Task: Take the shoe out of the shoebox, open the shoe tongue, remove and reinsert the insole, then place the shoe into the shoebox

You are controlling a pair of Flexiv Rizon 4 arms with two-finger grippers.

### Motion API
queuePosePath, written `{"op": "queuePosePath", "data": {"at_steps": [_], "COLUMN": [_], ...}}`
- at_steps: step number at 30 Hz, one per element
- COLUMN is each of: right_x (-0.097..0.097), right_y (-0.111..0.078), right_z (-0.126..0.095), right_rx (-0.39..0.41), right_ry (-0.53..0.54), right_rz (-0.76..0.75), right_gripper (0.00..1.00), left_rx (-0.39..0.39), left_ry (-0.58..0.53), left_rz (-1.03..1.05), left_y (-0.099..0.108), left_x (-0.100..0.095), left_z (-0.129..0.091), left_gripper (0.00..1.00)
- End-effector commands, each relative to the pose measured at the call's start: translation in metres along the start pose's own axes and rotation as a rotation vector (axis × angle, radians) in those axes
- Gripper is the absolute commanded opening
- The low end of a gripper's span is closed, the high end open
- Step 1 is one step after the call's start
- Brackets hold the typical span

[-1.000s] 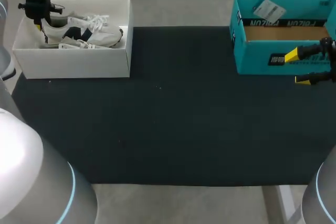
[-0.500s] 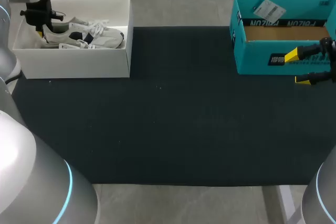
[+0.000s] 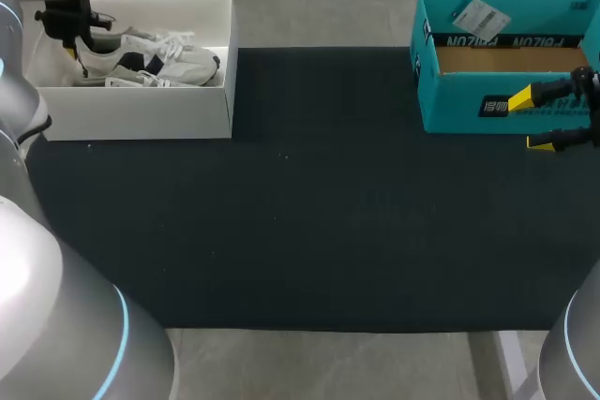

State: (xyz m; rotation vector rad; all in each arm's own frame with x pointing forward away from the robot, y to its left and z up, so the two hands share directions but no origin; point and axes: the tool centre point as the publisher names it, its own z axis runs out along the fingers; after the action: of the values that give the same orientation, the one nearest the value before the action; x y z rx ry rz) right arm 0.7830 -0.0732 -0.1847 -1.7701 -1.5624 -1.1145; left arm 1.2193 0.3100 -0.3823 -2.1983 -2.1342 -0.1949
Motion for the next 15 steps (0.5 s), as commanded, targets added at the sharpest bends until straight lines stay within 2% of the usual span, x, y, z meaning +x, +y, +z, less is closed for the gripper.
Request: {"op": "queuePosePath", "data": {"at_steps": [1,6,7,8,9,10,15], "right_x": [0.000,0.000,0.000,0.000,0.000,0.000,0.000], "right_y": [-0.001,-0.001,-0.001,-0.001,-0.001,-0.001,-0.001], "right_z": [0.000,0.000,0.000,0.000,0.000,0.000,0.000], "right_rx": [0.000,0.000,0.000,0.000,0.000,0.000,0.000], "right_ry": [-0.003,-0.003,-0.003,-0.003,-0.003,-0.003,-0.003], "right_rz": [0.001,0.001,0.001,0.001,0.001,0.001,0.001], "right_gripper": [1.00,1.00,1.00,1.00,1.00,1.00,1.00], "left_rx": [0.056,0.068,0.072,0.069,0.060,0.049,0.007], "left_ry": [-0.012,-0.016,-0.030,-0.037,-0.040,-0.050,-0.090], "left_rz": [-0.021,-0.027,-0.025,-0.028,-0.030,-0.028,-0.037], "left_y": [0.017,0.018,0.017,0.016,0.016,0.015,0.010], "left_x": [0.003,0.006,0.007,0.008,0.009,0.009,0.009], "left_z": [0.011,0.013,0.010,0.007,0.004,-0.002,-0.027], "left_gripper": [0.00,0.00,0.13,0.43,0.82,1.00,1.00]}}
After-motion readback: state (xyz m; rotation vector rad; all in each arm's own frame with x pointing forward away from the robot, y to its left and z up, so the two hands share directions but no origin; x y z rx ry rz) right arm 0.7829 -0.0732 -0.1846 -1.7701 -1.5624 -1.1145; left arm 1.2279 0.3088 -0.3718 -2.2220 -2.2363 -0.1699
